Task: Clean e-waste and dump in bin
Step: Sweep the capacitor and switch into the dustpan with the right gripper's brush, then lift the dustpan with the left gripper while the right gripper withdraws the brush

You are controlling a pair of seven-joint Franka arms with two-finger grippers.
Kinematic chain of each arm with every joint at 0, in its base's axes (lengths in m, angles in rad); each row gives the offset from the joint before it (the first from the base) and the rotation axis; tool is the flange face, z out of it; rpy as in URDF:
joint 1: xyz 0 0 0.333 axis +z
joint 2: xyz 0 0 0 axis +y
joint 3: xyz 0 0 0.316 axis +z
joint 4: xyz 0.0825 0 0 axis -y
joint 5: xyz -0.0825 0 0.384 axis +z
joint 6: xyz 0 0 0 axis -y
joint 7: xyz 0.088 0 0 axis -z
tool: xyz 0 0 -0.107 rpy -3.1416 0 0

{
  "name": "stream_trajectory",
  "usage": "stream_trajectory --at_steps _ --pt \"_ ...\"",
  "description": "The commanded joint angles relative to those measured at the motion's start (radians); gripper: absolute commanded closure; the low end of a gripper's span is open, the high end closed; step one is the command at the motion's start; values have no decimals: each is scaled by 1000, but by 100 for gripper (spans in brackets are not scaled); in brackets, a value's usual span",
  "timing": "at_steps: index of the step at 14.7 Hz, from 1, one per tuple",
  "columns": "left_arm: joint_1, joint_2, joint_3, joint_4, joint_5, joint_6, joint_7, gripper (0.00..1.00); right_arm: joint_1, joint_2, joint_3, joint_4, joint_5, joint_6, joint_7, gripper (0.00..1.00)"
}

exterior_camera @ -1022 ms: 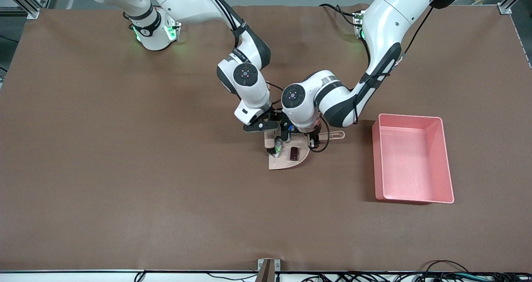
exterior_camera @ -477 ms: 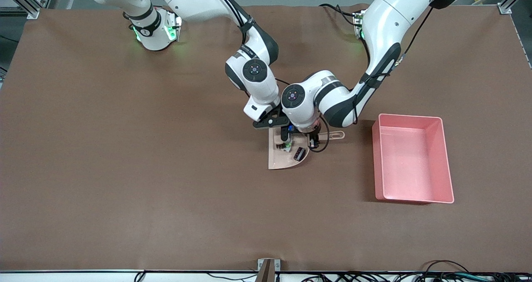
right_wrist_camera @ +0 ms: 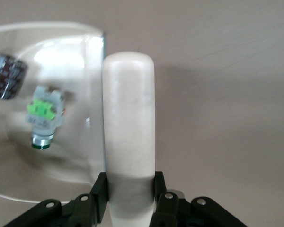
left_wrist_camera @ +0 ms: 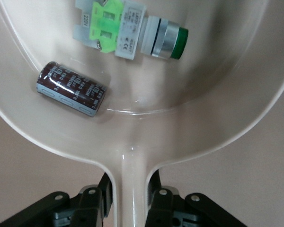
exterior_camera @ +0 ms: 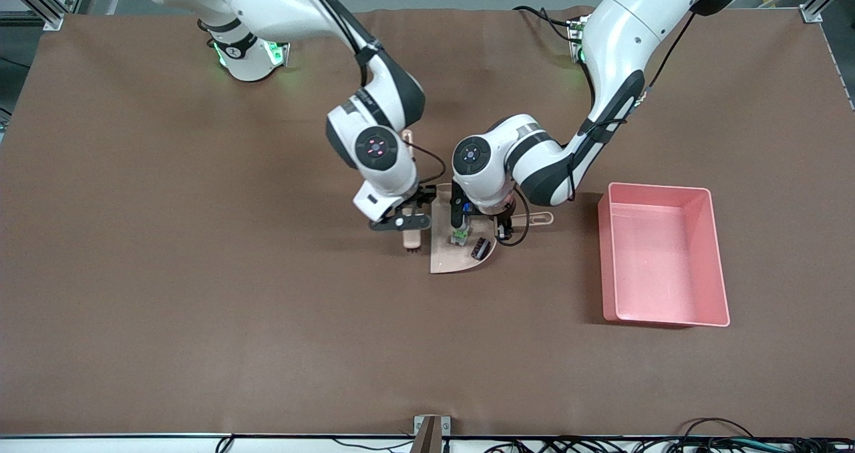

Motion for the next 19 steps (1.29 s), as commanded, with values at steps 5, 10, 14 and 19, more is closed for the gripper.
stream_trajectory --at_steps 5,10,14,19 --pt "18 12 -4 14 -19 137 -7 85 -151 -166 -23 -129 -107 -94 -38 99" --pt "29 -3 -4 32 -33 138 -4 89 -280 -273 -23 -311 -155 -21 -87 98" --pt "67 -20 -7 76 -67 128 9 89 -388 -383 -23 -514 -155 111 -158 99" --pt "142 -32 -2 133 -95 128 4 91 -558 -401 -22 -576 -155 143 -337 99"
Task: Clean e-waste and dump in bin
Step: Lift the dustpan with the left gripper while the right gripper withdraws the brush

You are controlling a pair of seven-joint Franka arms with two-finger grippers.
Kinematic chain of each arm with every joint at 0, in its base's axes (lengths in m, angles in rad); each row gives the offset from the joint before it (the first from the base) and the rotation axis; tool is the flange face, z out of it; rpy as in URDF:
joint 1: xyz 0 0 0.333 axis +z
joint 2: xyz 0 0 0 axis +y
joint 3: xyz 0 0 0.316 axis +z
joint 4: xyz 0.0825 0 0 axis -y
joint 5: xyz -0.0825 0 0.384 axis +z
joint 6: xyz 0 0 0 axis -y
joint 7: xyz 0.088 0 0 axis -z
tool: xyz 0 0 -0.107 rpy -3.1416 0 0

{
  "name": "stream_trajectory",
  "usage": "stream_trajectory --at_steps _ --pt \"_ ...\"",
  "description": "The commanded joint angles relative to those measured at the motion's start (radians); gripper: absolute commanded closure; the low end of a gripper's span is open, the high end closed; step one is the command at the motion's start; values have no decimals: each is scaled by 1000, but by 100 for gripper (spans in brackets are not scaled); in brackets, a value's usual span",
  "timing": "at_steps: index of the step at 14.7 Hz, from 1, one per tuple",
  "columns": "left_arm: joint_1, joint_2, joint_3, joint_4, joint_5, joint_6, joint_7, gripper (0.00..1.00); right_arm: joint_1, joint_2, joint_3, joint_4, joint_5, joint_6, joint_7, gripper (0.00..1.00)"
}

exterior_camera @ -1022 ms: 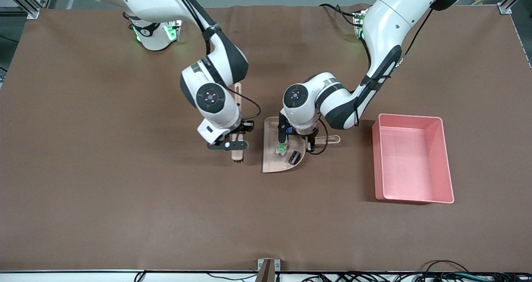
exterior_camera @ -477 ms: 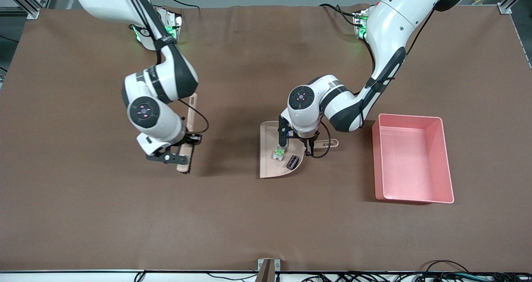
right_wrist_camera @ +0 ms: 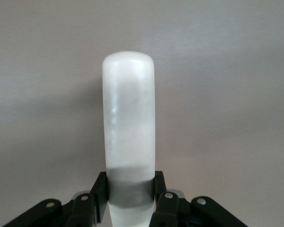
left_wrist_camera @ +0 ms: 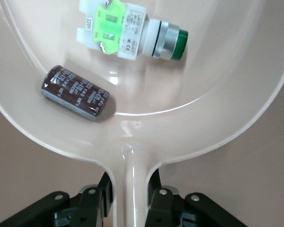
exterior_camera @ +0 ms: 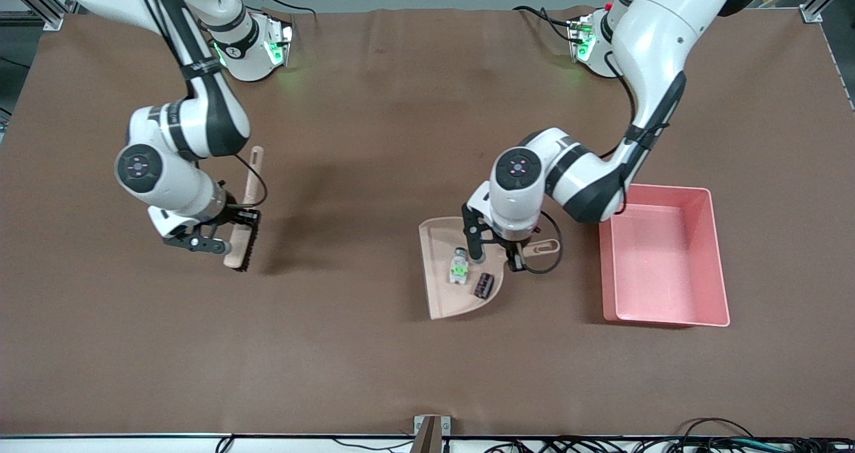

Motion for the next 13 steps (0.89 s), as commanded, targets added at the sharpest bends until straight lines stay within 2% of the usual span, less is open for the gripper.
stream_trajectory --at_steps 1,4,7,9,13 --pt "67 -33 -1 9 -18 -6 12 91 -101 -47 21 -80 -12 47 -109 99" --pt "173 -51 2 46 -1 -18 19 91 -176 -56 21 -163 -12 178 -269 99" --pt "275 -123 2 66 -3 -27 42 91 -178 -51 21 -234 -12 319 -300 99" --pt "337 -123 -4 112 -17 -36 71 91 -182 -48 21 -255 -14 352 -303 99" --pt "451 -154 -9 112 -60 -43 91 91 -187 -2 20 -255 -14 375 -301 99"
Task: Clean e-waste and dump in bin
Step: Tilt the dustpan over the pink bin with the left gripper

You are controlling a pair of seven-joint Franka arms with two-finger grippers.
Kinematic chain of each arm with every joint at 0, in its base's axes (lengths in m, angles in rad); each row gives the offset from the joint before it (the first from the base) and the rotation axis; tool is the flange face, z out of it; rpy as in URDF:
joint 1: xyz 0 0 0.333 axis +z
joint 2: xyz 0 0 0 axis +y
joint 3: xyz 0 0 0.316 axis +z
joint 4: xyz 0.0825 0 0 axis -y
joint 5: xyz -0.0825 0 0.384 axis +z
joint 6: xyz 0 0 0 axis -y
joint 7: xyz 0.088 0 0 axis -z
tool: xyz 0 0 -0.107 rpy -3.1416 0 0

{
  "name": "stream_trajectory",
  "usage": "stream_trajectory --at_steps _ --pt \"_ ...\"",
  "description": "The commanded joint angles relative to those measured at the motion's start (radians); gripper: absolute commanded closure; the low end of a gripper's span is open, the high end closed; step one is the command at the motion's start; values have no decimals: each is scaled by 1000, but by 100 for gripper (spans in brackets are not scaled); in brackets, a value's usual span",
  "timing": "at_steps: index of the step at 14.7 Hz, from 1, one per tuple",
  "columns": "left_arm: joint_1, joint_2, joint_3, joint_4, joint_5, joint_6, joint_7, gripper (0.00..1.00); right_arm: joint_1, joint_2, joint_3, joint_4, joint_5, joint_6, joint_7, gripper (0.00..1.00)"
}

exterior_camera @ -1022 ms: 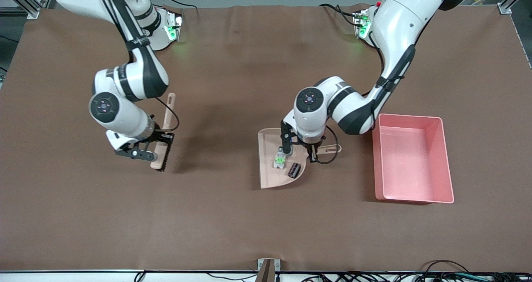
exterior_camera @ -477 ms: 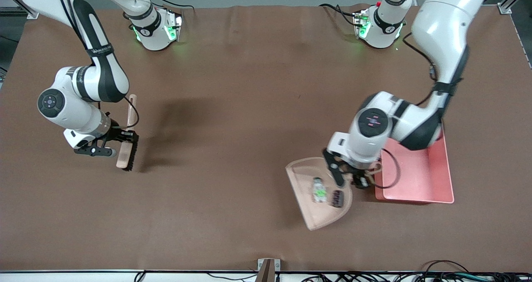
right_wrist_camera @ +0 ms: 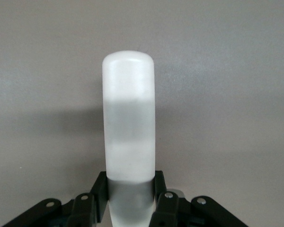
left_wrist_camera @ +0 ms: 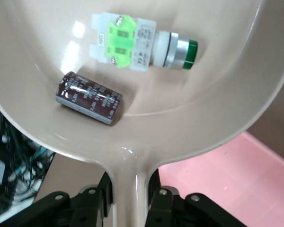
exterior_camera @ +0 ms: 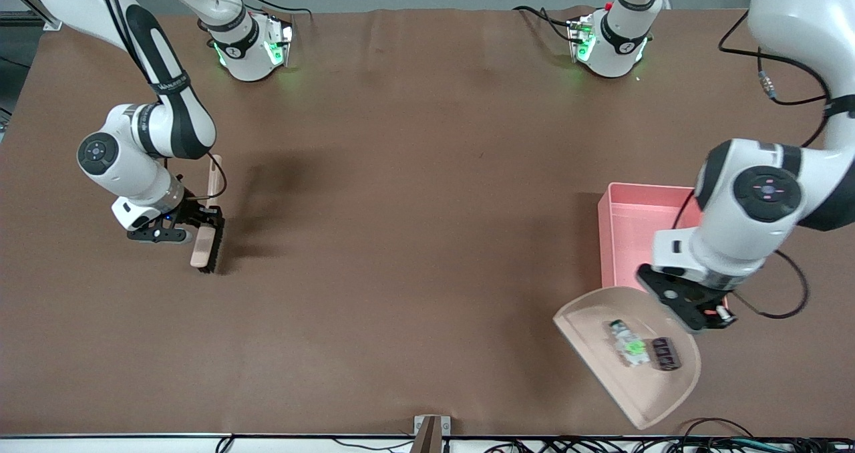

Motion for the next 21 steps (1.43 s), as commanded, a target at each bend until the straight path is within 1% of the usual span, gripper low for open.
stream_trajectory --at_steps 1,5,7,9,10,11,13,14,16,17,19,21 --pt "57 -40 -9 2 -40 -12 35 91 -26 6 9 -20 -13 24 -5 99" --pt "163 -48 -12 -2 -81 -12 104 91 -28 24 11 -23 -13 28 -5 99" --pt "217 -46 -12 -5 -83 -12 205 91 -34 32 11 -23 -13 28 -3 98" --pt "253 -42 -12 -16 -86 -12 320 91 -34 39 11 -22 -13 28 -3 93" --pt "267 -43 -12 -33 -87 -12 367 91 -34 44 11 -22 -13 28 -3 87" --pt "284 -43 -12 -44 -87 -12 421 91 -32 46 11 -20 -13 28 -3 79" --pt "287 -46 -12 -54 -87 -12 547 91 -32 44 11 -20 -13 24 -5 66" --pt "287 -51 -12 -65 -87 -12 594 91 -32 44 11 -18 -13 24 -5 47" --pt "287 -78 -12 -117 -87 -12 670 91 -32 38 11 -15 -13 13 -6 10" --pt "286 -95 -12 -139 -84 -14 709 91 -34 29 11 -15 -13 11 -15 0" --pt "284 -128 -10 -185 -76 -35 821 91 -35 3 11 -14 -13 -10 -70 0" --pt "292 -151 -10 -208 -72 -98 894 91 -47 -57 11 -14 -12 -32 -125 0"
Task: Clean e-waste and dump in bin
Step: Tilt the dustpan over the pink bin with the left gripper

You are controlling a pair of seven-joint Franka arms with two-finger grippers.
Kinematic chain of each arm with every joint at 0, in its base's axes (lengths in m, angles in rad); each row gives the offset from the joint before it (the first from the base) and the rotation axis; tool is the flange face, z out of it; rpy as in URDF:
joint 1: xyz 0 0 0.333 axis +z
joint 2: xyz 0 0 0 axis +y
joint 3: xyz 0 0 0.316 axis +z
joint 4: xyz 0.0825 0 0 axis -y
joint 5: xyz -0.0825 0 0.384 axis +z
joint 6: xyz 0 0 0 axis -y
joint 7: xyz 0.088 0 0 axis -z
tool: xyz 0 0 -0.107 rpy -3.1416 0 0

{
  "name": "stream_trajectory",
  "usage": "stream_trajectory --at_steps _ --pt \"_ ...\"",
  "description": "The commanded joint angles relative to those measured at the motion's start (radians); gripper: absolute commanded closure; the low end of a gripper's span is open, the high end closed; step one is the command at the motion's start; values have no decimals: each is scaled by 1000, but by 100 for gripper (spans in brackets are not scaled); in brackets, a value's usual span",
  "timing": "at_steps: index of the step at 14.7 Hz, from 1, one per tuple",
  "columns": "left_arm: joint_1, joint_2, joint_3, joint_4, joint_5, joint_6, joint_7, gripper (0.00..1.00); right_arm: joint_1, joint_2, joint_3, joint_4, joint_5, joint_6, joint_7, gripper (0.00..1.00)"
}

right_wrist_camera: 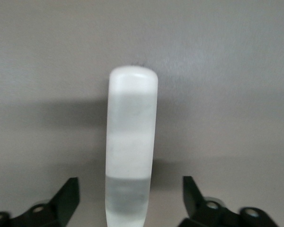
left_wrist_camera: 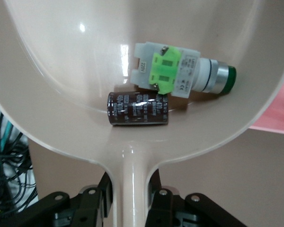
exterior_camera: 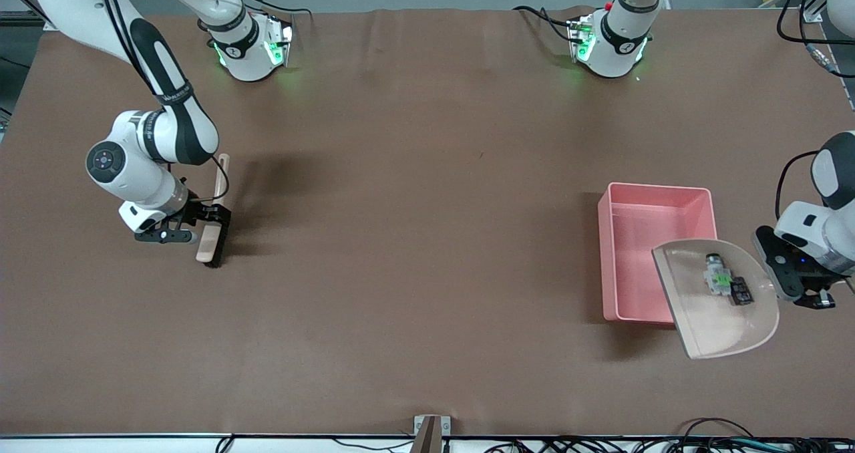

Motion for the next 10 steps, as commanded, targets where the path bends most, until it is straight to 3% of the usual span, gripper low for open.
stream_trajectory --at_steps 1,4,10 --pt "20 -95 1 -90 -1 -62 108 91 -30 -115 12 -16 -11 -52 -67 0" --pt "59 -141 1 -170 56 -59 112 91 -27 -208 14 1 -11 -112 -64 0" --pt "61 -113 1 -192 240 -51 -16 96 -30 -331 12 212 -10 -445 -64 0"
